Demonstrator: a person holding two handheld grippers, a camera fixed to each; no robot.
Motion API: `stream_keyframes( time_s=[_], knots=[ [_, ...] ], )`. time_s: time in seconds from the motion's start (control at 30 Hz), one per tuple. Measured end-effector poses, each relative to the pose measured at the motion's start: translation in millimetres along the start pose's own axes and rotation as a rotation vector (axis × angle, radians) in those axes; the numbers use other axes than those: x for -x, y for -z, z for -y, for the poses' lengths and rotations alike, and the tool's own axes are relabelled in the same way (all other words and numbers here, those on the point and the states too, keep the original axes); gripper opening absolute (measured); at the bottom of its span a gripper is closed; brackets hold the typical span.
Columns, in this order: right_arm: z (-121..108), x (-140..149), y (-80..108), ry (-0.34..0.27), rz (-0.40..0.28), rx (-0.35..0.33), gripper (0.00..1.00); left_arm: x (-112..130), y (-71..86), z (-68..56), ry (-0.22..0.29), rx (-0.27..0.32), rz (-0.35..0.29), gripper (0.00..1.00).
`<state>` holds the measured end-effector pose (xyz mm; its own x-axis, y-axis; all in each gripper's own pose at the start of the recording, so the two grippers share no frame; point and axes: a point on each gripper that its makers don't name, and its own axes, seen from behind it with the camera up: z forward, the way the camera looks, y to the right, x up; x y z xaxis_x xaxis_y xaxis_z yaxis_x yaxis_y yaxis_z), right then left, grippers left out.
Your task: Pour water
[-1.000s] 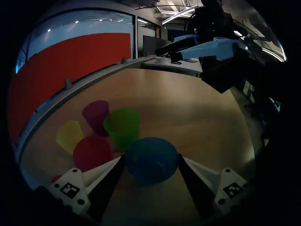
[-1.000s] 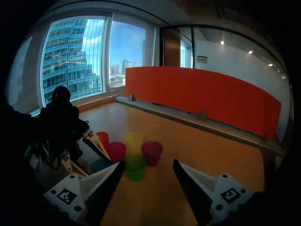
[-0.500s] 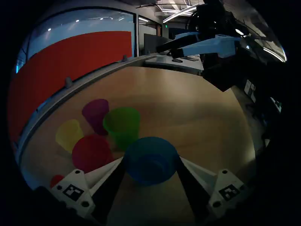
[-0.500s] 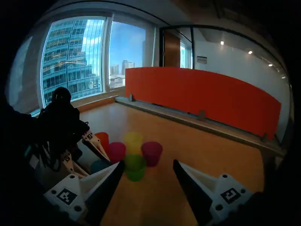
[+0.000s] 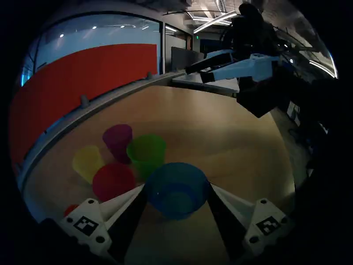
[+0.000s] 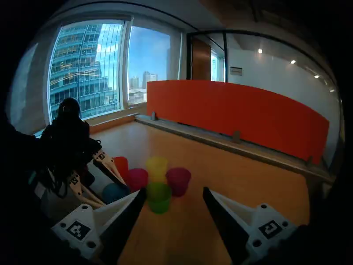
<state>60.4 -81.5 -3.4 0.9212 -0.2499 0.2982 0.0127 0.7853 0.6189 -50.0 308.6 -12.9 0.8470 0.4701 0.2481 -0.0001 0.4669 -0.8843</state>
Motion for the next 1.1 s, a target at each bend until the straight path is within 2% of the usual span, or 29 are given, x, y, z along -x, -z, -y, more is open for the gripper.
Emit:
stream_keyframes(
  time_s=[0.3,0.5,1.1],
  knots=[
    [3,-4,-0.5,0.004,-0.009,-0.002,0.99,-28,21.9,7.5,0.008,-0.048,-0.092,0.89],
    [6,-8,0.0,0.012,-0.014,-0.003,0.99,-42,37.3,19.0,0.017,-0.096,-0.143,0.89],
    [16,-14,-8.3,0.025,-0.023,-0.018,0.99,-90,93.7,49.3,-0.013,-0.226,-0.288,0.89]
  ],
)
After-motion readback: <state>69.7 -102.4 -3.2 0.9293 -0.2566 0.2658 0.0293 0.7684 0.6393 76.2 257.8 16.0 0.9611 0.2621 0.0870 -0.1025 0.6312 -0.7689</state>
